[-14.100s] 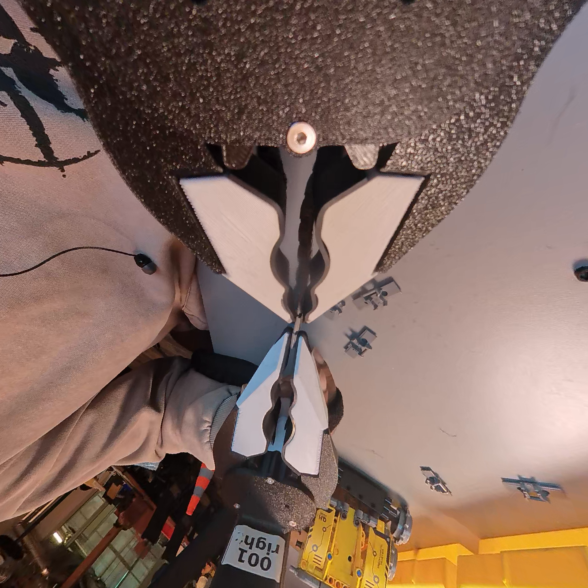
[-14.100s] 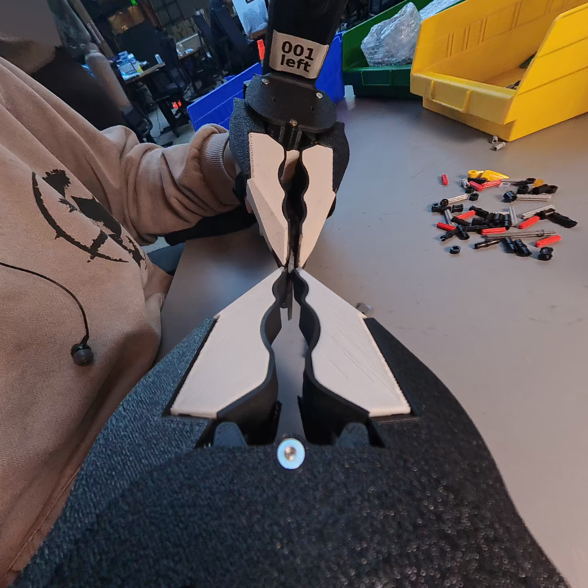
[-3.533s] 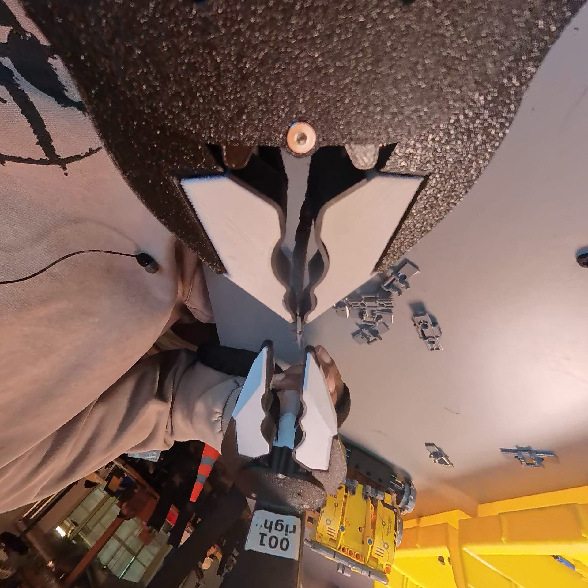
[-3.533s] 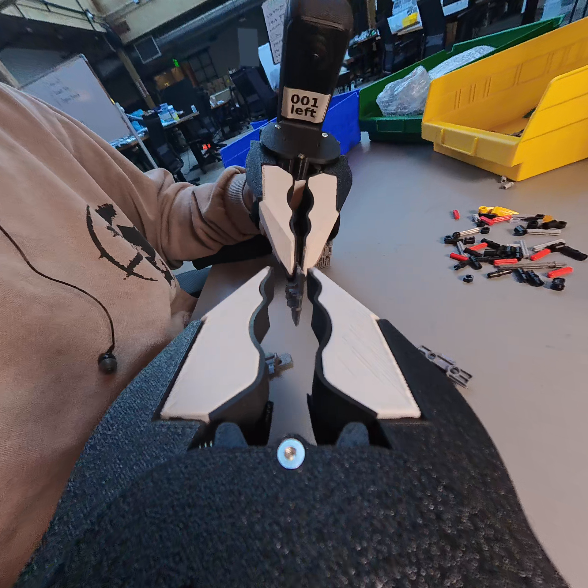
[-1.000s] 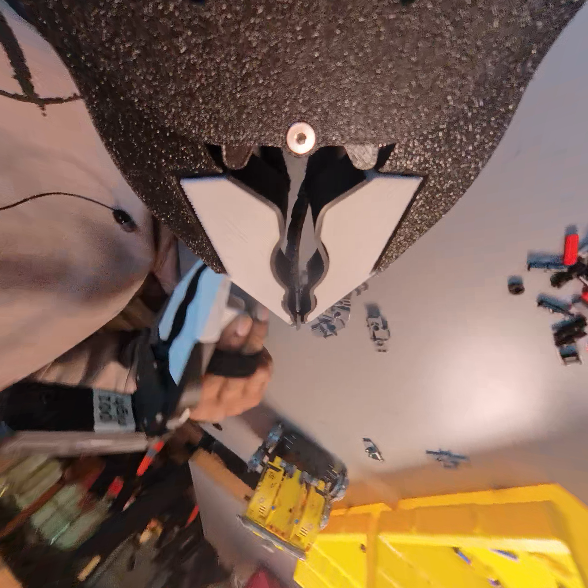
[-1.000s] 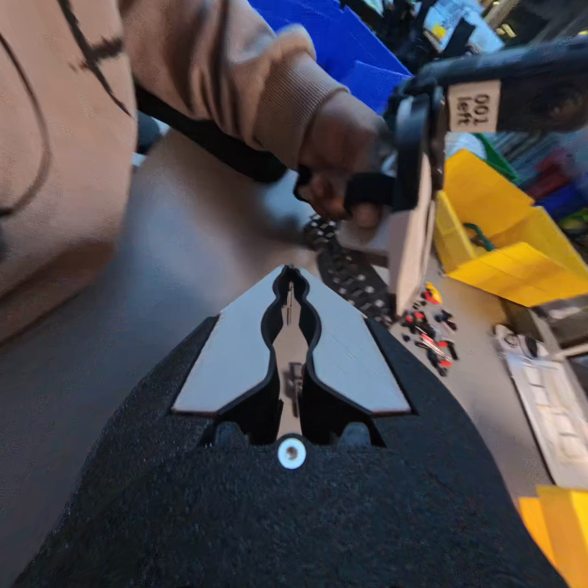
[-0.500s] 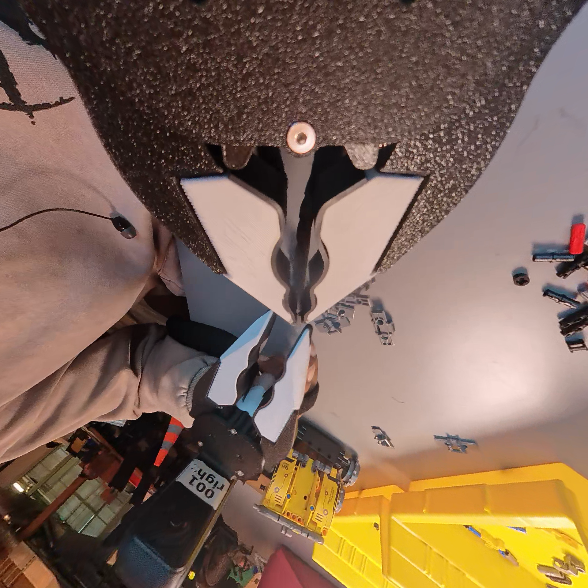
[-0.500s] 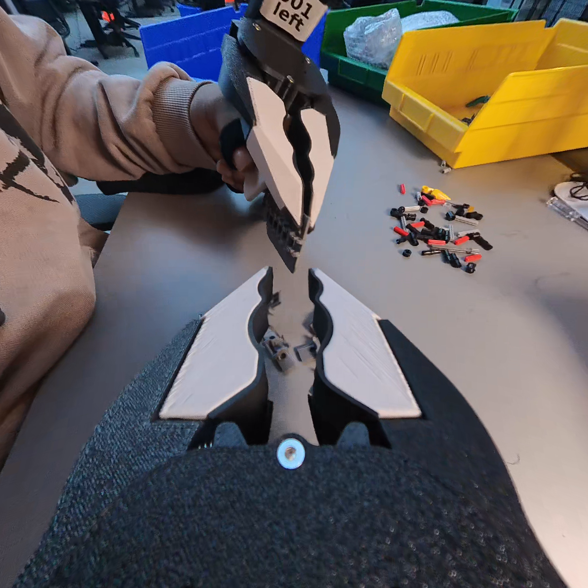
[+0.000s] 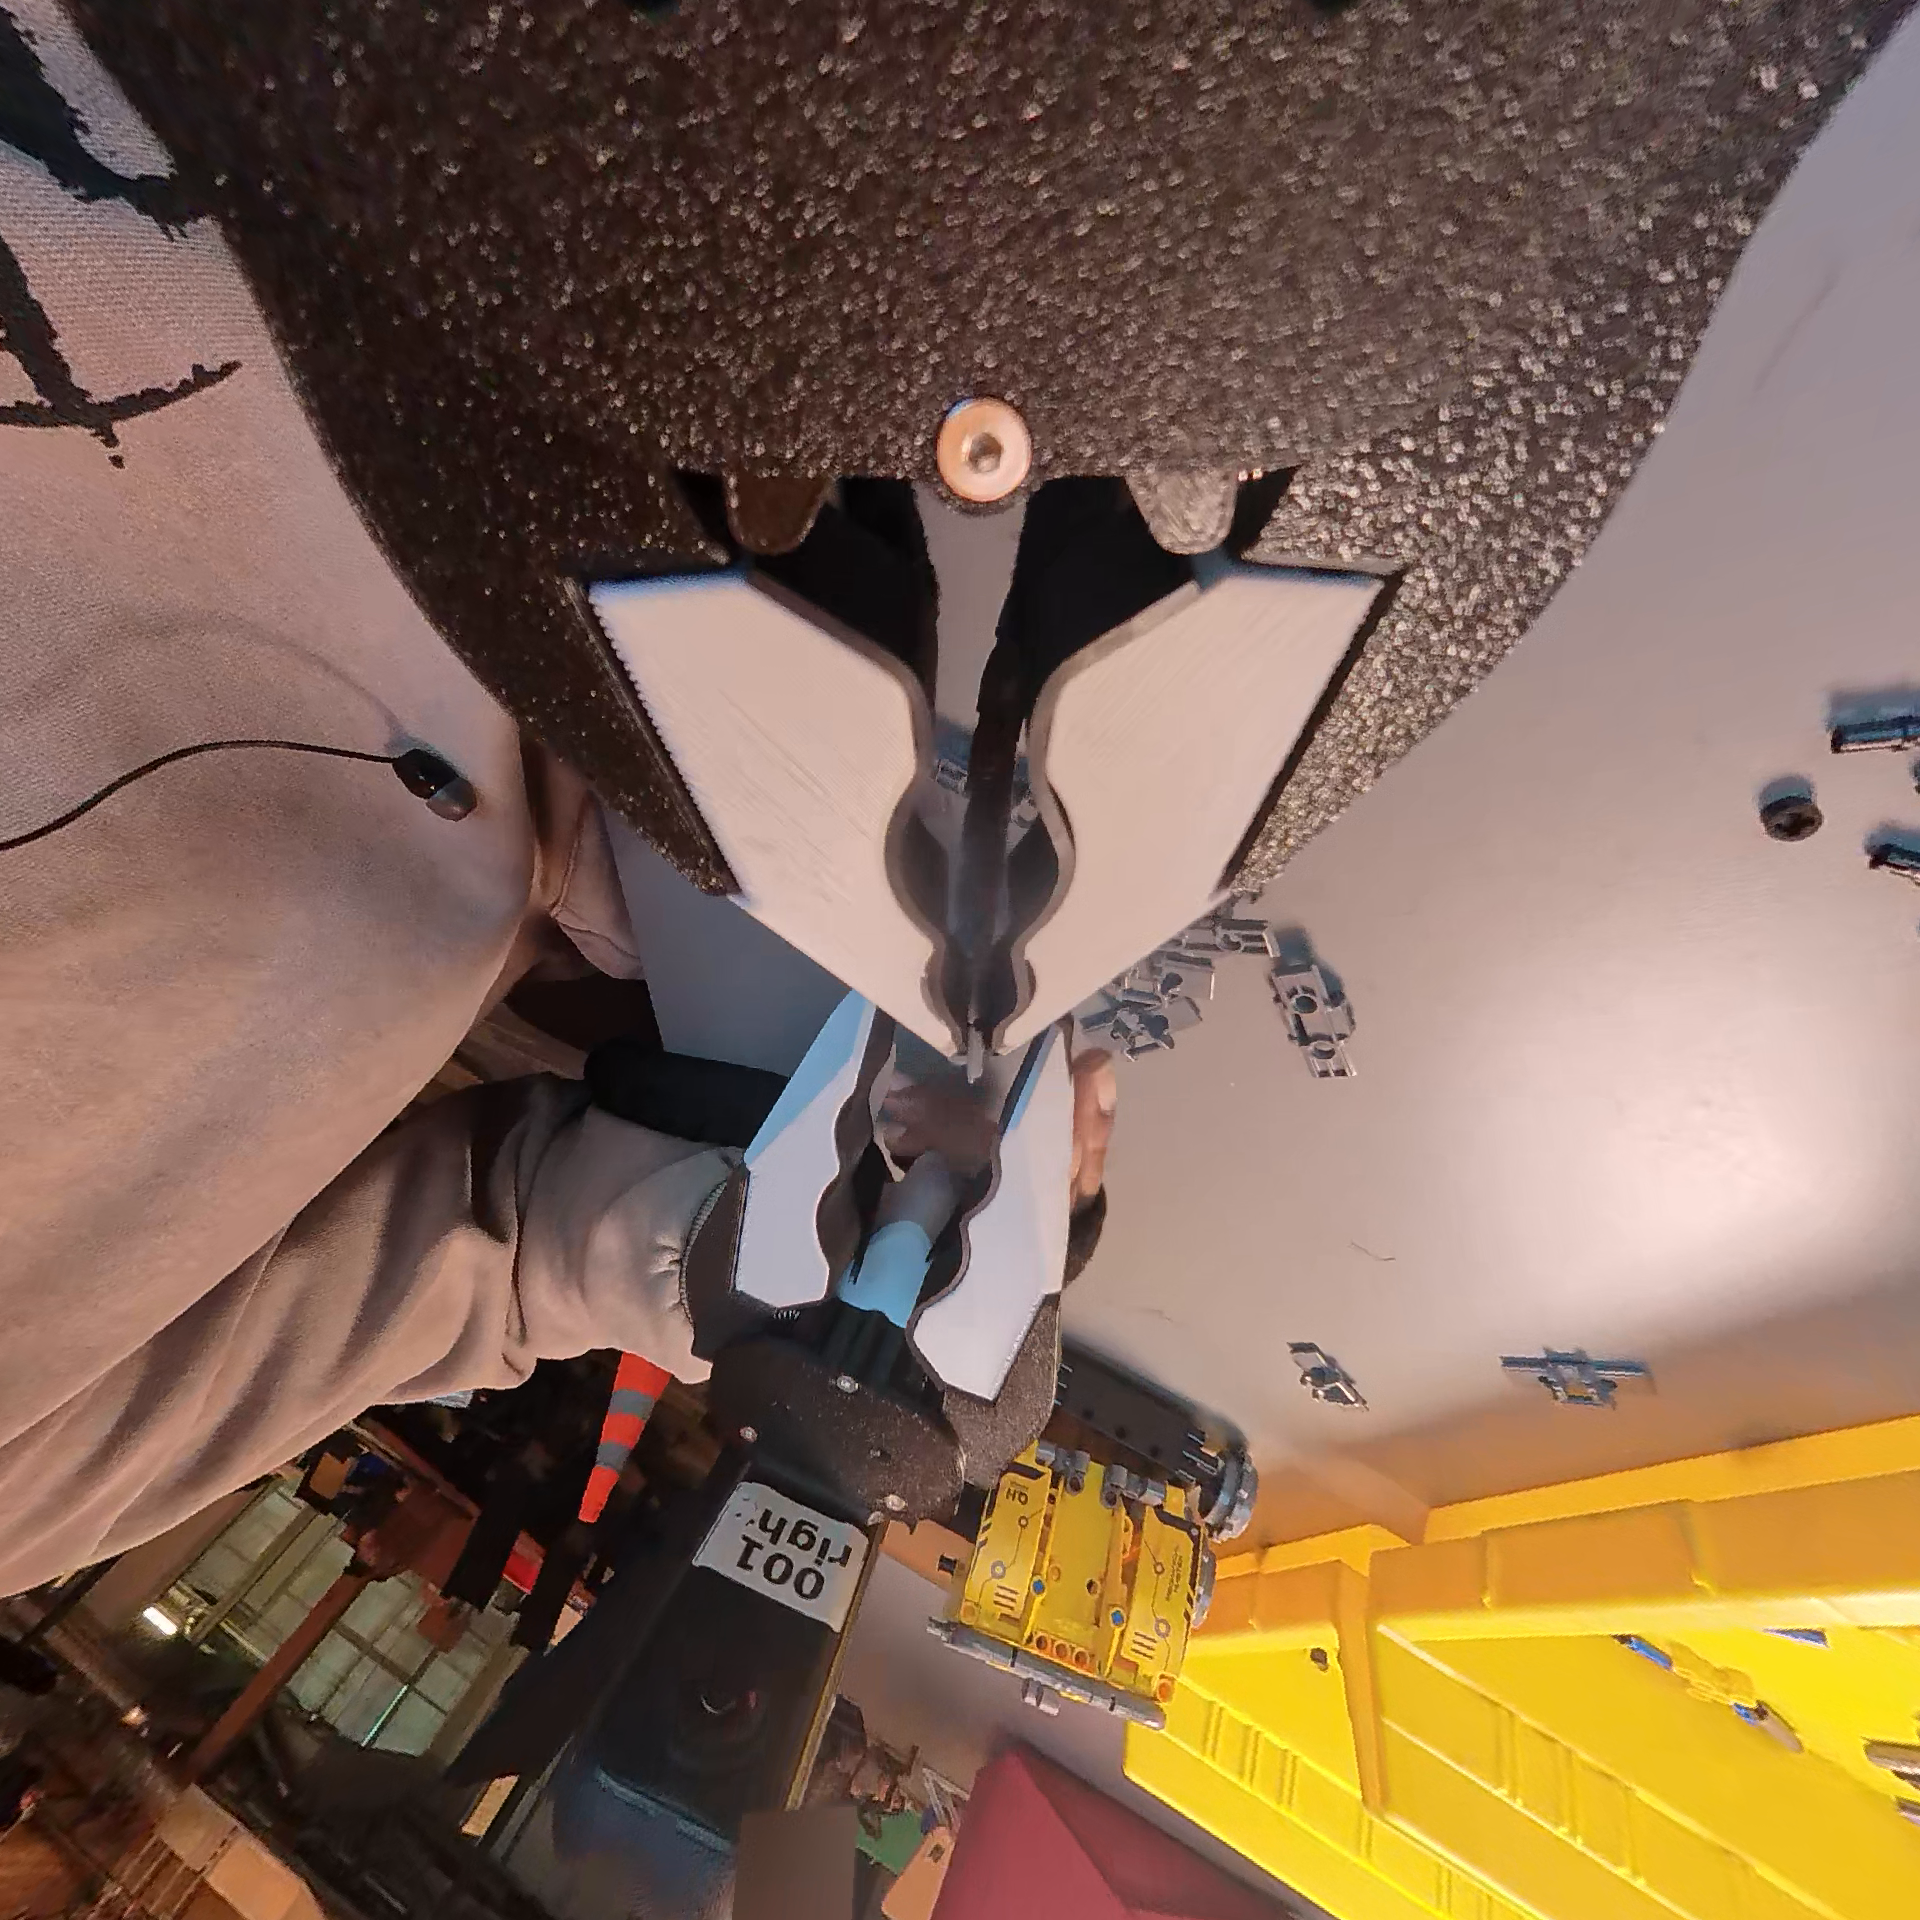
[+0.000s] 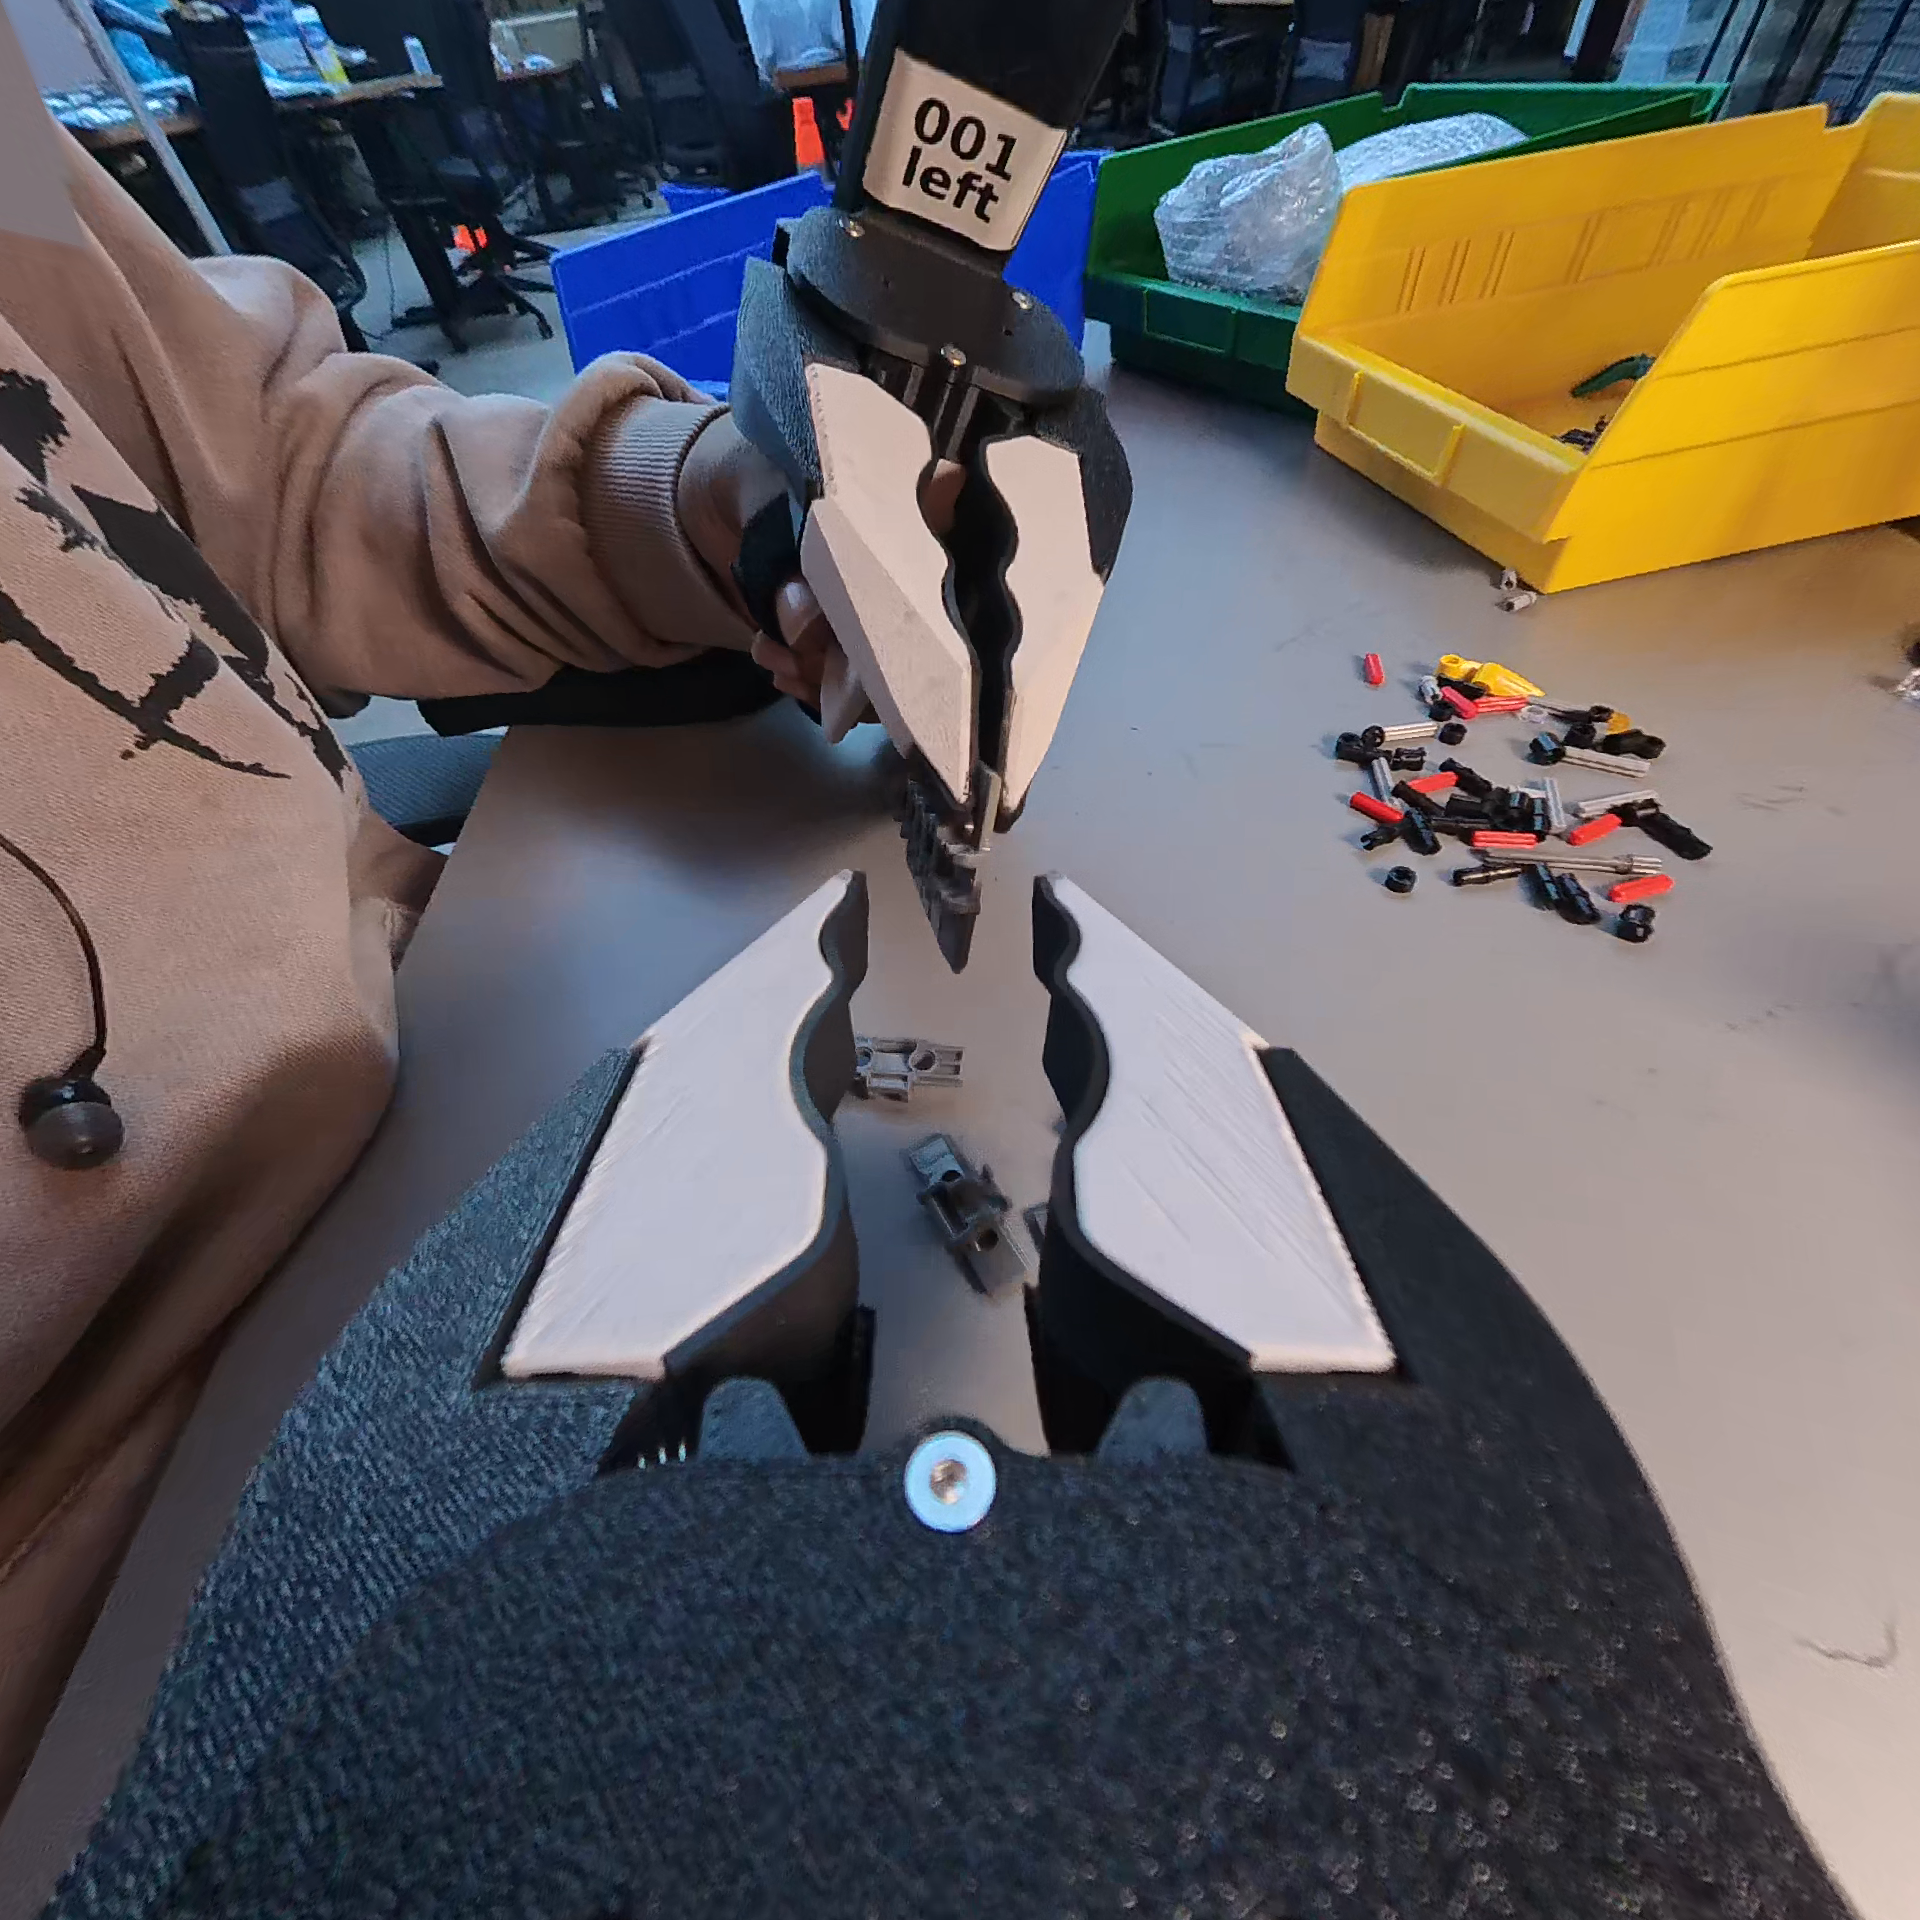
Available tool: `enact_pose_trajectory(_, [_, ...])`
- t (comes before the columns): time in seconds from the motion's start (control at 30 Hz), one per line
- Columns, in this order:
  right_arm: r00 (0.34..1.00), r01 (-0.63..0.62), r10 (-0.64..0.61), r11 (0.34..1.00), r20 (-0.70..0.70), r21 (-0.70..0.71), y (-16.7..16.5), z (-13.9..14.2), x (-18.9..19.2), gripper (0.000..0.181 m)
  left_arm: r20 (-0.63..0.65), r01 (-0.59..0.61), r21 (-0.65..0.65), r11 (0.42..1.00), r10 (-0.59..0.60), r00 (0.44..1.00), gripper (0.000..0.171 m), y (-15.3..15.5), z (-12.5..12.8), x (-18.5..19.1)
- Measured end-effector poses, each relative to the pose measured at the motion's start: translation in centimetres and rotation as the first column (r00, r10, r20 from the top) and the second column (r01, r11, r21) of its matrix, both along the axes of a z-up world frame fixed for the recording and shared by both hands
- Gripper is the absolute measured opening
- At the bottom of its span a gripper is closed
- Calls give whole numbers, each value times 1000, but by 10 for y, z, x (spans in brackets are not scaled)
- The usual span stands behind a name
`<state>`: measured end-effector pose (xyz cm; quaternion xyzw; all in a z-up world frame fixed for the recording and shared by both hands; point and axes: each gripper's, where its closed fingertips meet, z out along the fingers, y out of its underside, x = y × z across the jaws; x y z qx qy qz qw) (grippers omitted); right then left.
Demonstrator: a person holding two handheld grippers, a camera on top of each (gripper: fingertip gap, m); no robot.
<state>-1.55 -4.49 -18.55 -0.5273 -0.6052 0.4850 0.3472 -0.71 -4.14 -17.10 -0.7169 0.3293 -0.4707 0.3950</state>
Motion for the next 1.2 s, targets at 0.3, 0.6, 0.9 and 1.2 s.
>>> enact_pose_trajectory(0.3, [1000, -4, 5, 1000, 10, -16, -2, -1, 0, 7, 22, 20, 7, 1000, -20, 1000, 4, -3, 3, 1])
enact_pose_trajectory(0.6, [999, -5, 1, 994, -39, -108, 2, 9, 1, 6, 19, 38, -14, 999, -38, 999, 7, -5, 1, -5])
enact_pose_trajectory(0.9, [999, -21, 18, 993, -27, -116, 0, 6, 2, 6, 3, 32, -44, 999, -32, 999, 3, -4, -1, -7])
enact_pose_trajectory(1.2, [999, -16, 10, 992, -47, -127, 0, 12, 2, 28, -76, 36, 8, 999, -35, 996, 2, -6, -10, -3])
